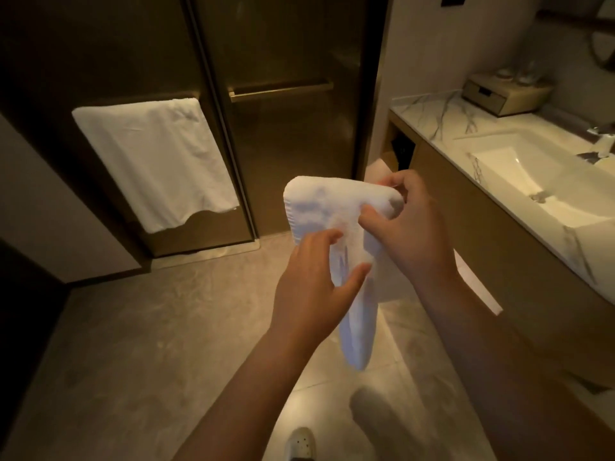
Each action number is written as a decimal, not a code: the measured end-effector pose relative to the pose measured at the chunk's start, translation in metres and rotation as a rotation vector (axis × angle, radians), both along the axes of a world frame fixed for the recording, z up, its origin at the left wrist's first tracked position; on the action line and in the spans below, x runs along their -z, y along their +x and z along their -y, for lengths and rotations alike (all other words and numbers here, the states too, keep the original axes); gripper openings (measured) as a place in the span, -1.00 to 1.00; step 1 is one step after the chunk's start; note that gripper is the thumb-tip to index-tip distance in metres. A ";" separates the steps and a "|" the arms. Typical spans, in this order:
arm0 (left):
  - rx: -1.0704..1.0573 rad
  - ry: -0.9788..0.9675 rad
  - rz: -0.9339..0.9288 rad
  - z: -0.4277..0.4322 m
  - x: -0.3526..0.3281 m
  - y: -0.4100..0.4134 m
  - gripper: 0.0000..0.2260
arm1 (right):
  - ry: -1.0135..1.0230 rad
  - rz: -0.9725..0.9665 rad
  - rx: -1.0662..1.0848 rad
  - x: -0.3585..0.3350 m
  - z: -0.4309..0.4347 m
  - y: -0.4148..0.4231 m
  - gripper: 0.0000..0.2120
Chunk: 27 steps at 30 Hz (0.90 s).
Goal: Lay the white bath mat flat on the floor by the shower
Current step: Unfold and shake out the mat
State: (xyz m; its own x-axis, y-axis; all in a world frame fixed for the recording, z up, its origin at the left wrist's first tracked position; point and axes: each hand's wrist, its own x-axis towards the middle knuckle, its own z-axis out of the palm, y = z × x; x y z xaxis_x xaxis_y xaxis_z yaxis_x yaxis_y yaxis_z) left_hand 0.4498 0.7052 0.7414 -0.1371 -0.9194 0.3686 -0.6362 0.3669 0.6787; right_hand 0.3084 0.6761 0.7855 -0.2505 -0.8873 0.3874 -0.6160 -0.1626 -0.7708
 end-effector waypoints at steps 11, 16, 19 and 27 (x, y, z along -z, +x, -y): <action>-0.025 0.077 -0.027 -0.096 0.024 -0.039 -0.41 | 0.018 0.066 0.022 -0.001 -0.101 -0.014 -0.65; 0.099 0.091 -0.092 -0.109 0.019 -0.007 -0.63 | 0.029 0.086 -0.046 0.002 -0.122 -0.003 -0.63; 0.106 0.132 -0.189 -0.106 0.013 0.015 -0.62 | 0.035 0.074 -0.165 0.005 -0.129 0.011 -0.59; 0.146 0.096 -0.104 -0.092 -0.007 0.089 -0.58 | -0.035 -0.113 -0.168 0.018 -0.131 0.060 -0.56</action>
